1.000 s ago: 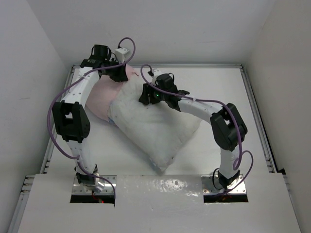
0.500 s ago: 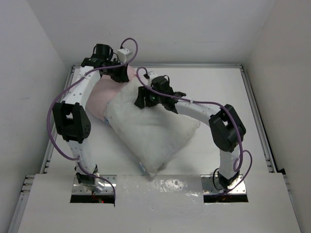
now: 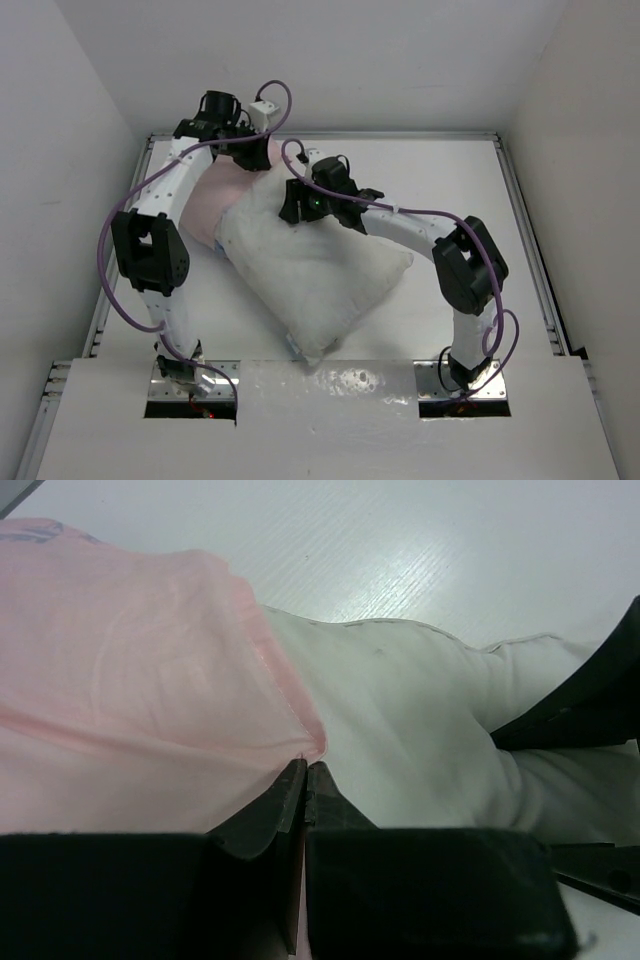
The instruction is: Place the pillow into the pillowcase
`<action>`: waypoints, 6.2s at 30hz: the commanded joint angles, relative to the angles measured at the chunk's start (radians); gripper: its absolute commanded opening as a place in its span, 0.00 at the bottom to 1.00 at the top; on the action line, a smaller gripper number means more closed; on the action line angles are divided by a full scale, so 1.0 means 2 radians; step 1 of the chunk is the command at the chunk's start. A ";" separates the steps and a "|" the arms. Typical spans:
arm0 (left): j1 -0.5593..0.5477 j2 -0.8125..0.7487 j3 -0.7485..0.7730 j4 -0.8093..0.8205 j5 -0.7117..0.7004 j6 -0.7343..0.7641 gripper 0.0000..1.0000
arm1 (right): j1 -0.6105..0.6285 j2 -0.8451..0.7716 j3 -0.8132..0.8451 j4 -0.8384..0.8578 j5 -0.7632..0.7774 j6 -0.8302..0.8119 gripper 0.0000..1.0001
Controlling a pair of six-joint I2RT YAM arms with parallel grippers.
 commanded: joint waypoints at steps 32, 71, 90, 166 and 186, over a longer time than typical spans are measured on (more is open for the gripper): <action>-0.042 -0.039 0.023 0.031 0.023 -0.021 0.00 | 0.015 -0.022 0.022 -0.057 0.005 -0.021 0.91; -0.051 -0.084 -0.028 0.082 0.043 -0.016 0.00 | -0.052 0.042 0.032 0.140 -0.106 0.017 0.00; -0.123 -0.087 -0.045 -0.055 0.218 0.132 0.00 | -0.052 0.019 -0.056 0.543 0.247 0.117 0.00; 0.322 -0.150 0.064 0.085 0.133 -0.124 0.56 | -0.096 0.017 0.024 0.396 -0.135 0.361 0.00; -0.068 -0.049 -0.009 -0.086 -0.053 0.165 0.69 | -0.279 -0.034 0.066 -0.147 0.064 -0.040 0.99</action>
